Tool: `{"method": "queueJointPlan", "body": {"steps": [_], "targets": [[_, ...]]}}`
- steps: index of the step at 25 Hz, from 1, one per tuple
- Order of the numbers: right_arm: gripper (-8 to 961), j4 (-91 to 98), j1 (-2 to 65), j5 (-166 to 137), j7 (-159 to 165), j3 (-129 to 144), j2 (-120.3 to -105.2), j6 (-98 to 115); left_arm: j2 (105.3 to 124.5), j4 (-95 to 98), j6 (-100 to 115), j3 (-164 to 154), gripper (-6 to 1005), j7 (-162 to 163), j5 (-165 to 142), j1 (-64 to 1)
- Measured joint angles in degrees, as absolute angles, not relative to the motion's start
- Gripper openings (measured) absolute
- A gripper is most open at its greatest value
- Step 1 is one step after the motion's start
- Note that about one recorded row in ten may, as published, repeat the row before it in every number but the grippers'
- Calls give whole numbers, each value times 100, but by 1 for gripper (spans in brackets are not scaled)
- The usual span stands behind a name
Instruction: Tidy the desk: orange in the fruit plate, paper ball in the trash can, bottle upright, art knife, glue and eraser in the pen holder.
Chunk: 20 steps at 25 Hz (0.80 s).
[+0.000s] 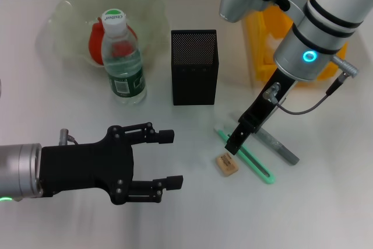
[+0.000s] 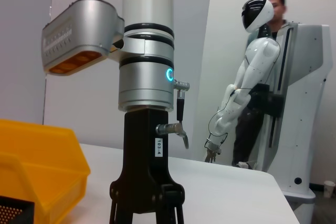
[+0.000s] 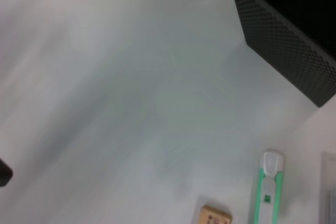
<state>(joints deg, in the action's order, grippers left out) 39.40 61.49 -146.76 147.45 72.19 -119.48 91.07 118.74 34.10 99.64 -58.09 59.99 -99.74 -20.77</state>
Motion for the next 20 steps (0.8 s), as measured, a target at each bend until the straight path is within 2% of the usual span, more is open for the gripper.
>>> {"method": "queueJointPlan", "body": {"steps": [20], "targets": [[804,3623,6179,-14678,14818,7380,-11961,8722,11871,3349,9962,-5800,785,5871,-9975,-2065]]}}
